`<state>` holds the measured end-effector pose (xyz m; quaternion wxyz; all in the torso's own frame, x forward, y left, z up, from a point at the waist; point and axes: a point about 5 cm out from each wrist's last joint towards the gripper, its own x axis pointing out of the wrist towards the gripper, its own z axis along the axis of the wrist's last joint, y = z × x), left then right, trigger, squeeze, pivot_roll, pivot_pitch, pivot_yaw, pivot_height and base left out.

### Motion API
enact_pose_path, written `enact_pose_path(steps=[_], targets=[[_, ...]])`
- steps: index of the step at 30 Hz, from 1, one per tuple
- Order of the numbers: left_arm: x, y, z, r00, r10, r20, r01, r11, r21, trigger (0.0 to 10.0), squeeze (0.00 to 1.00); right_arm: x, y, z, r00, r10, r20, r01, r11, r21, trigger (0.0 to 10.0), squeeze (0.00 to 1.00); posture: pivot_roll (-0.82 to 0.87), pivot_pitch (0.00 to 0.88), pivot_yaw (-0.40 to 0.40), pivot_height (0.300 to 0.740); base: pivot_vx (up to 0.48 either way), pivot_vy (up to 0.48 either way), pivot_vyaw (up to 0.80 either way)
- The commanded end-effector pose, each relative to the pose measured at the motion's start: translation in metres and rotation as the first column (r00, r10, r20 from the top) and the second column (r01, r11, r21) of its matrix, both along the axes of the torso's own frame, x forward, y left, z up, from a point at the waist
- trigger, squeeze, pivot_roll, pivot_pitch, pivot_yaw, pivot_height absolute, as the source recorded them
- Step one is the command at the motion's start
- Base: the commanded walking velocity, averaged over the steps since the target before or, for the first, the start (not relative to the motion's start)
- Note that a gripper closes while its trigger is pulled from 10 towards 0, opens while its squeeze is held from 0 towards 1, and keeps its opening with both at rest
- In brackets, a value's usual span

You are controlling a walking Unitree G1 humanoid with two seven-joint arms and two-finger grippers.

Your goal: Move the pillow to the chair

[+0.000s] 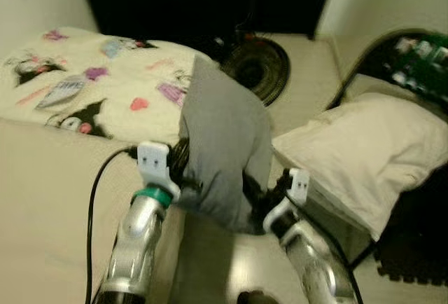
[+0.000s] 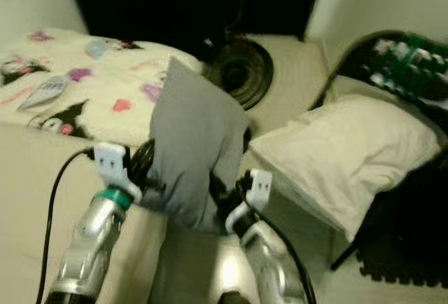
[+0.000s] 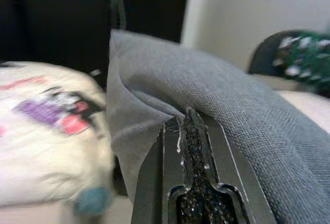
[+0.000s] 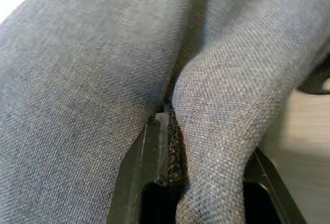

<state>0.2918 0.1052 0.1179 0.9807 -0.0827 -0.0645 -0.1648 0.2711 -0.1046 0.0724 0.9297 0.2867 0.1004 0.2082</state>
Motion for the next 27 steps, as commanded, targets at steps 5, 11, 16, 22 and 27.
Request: enact_pose_path(steps=[5, 11, 16, 22, 27], targets=[[-0.0034, -0.0186, -0.0002, 0.996, -0.091, 0.006, 0.091, 0.996, 0.005, 10.0, 0.00, 0.0005, 0.0322, 0.0182, 0.993, 0.085, 0.078, -0.091, 0.993, 0.080, 10.0, 0.00, -0.01, 0.020, 0.112, 0.740, 0.000, 0.000, -0.80], [-0.0032, -0.0190, 0.0000, 0.996, -0.094, 0.007, 0.094, 0.996, 0.002, 10.0, 0.00, 0.0001, 0.0322, 0.0183, 0.993, 0.085, 0.079, -0.091, 0.993, 0.077, 10.0, 0.00, -0.01, 0.022, 0.111, 0.740, 0.000, 0.000, -0.80], [-0.0036, -0.0196, 0.0002, 0.995, -0.096, 0.009, 0.096, 0.995, -0.002, 10.0, 0.00, 0.0006, 0.0318, 0.0185, 0.993, 0.086, 0.080, -0.092, 0.993, 0.076, 10.0, 0.00, -0.01, 0.022, 0.110, 0.740, 0.000, 0.000, -0.80], [-0.0043, -0.0197, 0.0004, 0.995, -0.101, 0.010, 0.101, 0.995, 0.000, 10.0, 0.00, 0.0009, 0.0329, 0.0191, 0.993, 0.089, 0.082, -0.095, 0.992, 0.079, 10.0, 0.00, -0.01, 0.021, 0.113, 0.740, 0.000, 0.000, -0.80], [-0.0044, -0.0200, 0.0003, 0.995, -0.104, 0.010, 0.104, 0.995, 0.002, 10.0, 0.00, 0.0004, 0.0328, 0.0187, 0.993, 0.088, 0.082, -0.094, 0.992, 0.079, 10.0, 0.00, -0.01, 0.022, 0.114, 0.740, 0.000, 0.000, -0.80]])
